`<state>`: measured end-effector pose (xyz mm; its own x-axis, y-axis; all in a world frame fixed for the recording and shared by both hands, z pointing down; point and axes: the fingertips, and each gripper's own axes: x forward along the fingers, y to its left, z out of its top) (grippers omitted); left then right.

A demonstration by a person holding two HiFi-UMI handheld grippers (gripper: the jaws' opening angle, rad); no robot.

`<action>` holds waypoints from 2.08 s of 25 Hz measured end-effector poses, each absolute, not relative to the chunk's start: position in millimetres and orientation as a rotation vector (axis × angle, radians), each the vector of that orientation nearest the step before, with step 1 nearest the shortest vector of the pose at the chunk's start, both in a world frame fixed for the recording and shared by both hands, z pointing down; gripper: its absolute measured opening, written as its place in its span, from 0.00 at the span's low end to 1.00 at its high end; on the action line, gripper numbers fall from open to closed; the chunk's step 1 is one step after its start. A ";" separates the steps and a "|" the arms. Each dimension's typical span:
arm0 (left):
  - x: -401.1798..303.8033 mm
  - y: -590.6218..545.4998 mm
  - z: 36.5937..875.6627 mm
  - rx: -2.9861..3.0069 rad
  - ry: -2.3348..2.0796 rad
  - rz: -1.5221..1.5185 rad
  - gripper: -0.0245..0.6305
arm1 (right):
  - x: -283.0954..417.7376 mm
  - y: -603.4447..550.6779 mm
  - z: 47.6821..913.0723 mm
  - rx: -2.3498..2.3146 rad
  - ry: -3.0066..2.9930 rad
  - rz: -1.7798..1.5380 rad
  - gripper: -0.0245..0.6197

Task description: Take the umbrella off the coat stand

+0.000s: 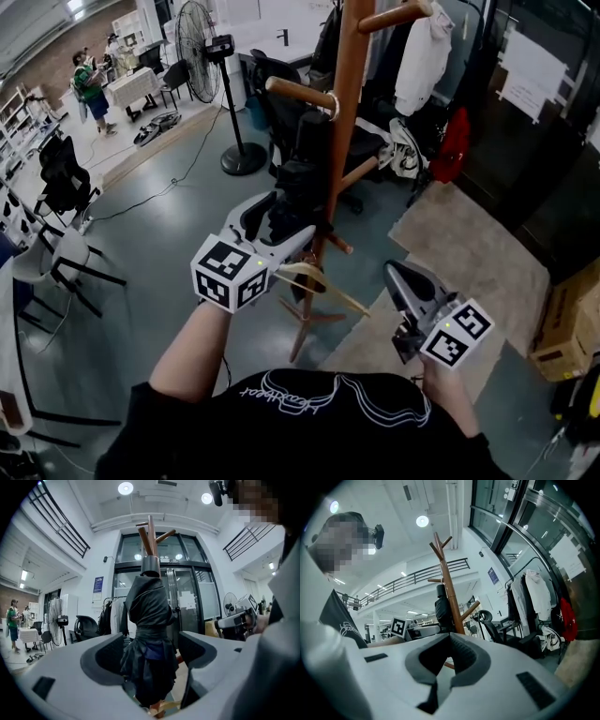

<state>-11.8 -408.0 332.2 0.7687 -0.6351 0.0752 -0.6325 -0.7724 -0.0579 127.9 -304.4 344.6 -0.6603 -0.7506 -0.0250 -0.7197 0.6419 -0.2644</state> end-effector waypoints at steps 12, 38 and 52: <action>11.0 -433.8 327.7 -2.951 0.900 -0.139 0.57 | 140.1 -345.6 347.6 -1.173 2.756 -0.353 0.04; 6.4 -436.4 328.1 -2.968 0.891 -0.080 0.37 | 136.0 -368.1 359.2 -1.056 2.873 -0.295 0.04; -18.1 -429.4 305.2 -2.972 0.916 0.078 0.37 | 117.9 -358.8 358.1 -1.061 2.900 -0.220 0.04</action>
